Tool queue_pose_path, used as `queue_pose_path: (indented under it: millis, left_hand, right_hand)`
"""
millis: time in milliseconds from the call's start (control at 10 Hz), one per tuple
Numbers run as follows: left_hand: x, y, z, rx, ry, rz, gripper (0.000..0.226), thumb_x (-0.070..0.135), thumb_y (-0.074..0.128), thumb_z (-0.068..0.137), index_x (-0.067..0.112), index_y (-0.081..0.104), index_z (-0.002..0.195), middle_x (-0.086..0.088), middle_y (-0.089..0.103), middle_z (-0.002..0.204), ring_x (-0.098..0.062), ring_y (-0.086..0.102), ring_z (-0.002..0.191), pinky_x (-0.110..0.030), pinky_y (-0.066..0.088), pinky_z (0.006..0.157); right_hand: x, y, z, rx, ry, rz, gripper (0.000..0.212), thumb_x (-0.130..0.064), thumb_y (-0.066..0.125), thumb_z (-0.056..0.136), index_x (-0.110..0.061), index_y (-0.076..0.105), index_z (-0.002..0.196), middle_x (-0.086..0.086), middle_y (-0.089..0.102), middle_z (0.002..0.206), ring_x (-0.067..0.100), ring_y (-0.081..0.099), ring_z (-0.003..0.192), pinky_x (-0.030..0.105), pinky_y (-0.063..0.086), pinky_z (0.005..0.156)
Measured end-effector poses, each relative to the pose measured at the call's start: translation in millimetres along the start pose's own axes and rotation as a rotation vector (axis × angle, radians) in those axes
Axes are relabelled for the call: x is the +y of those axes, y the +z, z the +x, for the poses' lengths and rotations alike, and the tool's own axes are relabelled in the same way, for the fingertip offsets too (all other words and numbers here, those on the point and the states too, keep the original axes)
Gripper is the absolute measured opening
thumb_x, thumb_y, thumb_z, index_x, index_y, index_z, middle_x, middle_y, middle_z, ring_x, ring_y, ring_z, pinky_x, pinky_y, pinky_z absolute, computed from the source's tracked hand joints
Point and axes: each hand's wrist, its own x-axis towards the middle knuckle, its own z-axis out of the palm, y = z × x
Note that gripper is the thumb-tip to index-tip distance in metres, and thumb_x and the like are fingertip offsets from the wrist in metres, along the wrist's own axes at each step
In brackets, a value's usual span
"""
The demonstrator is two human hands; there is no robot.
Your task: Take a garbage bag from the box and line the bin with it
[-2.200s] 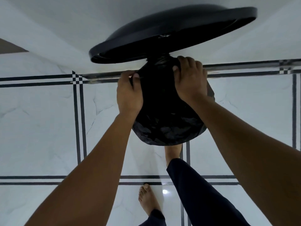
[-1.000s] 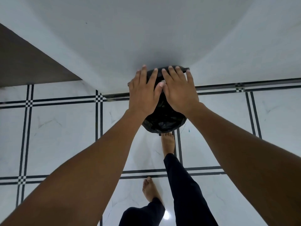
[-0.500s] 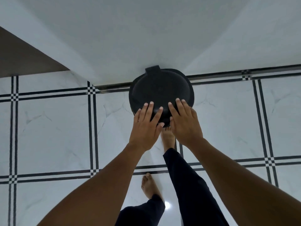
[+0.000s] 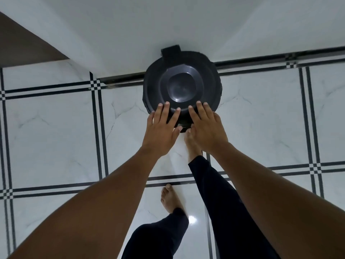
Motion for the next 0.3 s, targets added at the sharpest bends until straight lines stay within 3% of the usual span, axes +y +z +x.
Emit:
queue_pose_path:
  millis: [200,300]
  left_hand:
    - [8.5,-117.1,-24.0,0.076,-0.038,-0.005,0.065,0.053,0.023,0.106,0.025,0.011,0.164,-0.014,0.005,0.171,-0.035,0.005,0.158,-0.05,0.015,0.125]
    - [13.6,-190.6,-50.0,0.186,-0.046,-0.027,0.065,0.053,0.022,0.106,0.023,0.015,0.163,-0.017,0.011,0.17,-0.037,0.01,0.157,-0.053,0.02,0.123]
  right_hand:
    - [-26.3,-118.3,-13.9,0.023,-0.016,0.006,0.062,-0.034,0.039,0.106,-0.015,0.019,0.162,0.01,0.02,0.169,0.029,0.016,0.156,0.048,0.027,0.122]
    - [-45.7,-196.8,-36.4,0.121,-0.056,-0.02,0.065,-0.039,0.039,0.106,-0.014,0.018,0.162,0.011,0.02,0.169,0.031,0.017,0.156,0.048,0.026,0.122]
